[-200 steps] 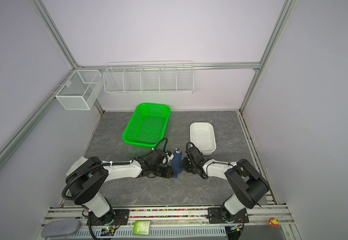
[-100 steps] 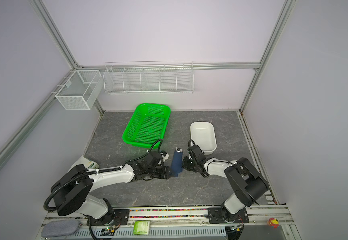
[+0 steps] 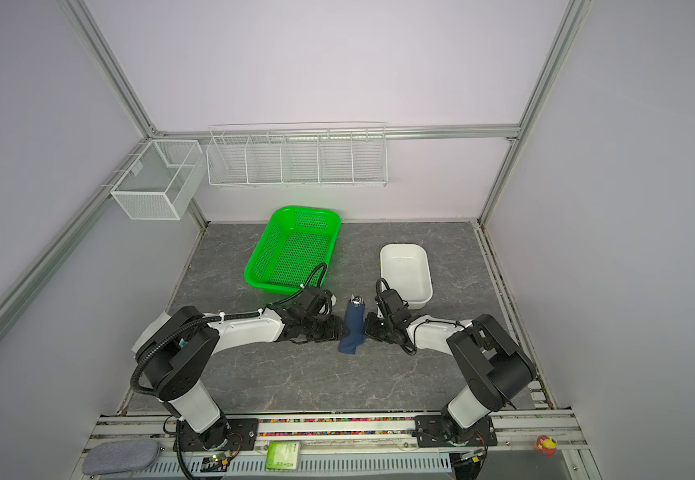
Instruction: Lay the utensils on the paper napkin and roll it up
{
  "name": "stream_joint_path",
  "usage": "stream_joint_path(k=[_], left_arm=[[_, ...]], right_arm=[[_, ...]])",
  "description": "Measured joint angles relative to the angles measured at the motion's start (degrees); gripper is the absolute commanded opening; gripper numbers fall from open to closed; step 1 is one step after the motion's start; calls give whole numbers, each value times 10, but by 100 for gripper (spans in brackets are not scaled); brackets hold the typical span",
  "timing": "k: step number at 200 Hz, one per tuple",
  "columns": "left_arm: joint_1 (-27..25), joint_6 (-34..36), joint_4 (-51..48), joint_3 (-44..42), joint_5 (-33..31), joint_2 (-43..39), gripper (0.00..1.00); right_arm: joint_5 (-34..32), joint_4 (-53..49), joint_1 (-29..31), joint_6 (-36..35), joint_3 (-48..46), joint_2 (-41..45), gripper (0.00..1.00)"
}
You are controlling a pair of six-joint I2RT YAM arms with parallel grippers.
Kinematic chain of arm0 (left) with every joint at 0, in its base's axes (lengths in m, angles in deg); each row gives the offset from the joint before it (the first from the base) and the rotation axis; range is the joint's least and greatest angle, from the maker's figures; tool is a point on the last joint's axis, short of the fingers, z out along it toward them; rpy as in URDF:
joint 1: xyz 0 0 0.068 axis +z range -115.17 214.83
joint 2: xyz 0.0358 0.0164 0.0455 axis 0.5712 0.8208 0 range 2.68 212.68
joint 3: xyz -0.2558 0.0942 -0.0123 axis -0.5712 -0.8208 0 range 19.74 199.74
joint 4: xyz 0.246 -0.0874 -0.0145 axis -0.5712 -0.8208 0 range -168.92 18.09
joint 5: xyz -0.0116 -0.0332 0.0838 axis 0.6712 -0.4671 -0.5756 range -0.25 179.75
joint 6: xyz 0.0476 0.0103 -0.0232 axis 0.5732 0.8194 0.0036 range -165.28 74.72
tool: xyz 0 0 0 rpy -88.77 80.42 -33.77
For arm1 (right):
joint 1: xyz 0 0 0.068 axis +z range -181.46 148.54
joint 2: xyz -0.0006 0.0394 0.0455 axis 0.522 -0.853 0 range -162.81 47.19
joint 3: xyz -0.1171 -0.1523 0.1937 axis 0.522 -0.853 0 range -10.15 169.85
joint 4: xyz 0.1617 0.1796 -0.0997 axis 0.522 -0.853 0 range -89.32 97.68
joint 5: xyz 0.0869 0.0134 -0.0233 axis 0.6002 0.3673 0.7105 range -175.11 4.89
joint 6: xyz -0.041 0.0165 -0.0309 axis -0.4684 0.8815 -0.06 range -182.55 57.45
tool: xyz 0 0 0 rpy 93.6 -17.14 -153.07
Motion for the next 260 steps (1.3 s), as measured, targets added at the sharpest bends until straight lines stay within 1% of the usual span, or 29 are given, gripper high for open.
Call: stream_joint_path(k=[32, 53, 67, 103, 122, 134, 158, 230, 260], left_arm=[[2, 7, -17, 29, -4, 24, 37], [2, 15, -23, 39, -4, 35, 29], [2, 18, -23, 41, -2, 40, 26], [2, 23, -21, 46, 4, 47, 23], [2, 26, -20, 48, 5, 50, 22], [2, 27, -21, 49, 5, 50, 22], [2, 30, -22, 49, 4, 50, 22], [0, 31, -34, 59, 2, 54, 21], [-1, 32, -40, 63, 0, 55, 21]], right_arm=[[0, 2, 0, 0, 0, 0, 12], [0, 13, 0, 1, -2, 0, 15], [2, 23, 0, 3, -6, 0, 16], [2, 44, 0, 9, -13, 0, 20], [6, 55, 0, 14, -15, 0, 27], [11, 66, 0, 17, -18, -1, 33], [17, 92, 0, 26, -26, -2, 37], [28, 137, 2, 33, -27, -22, 39], [27, 137, 10, 33, -18, -31, 37]])
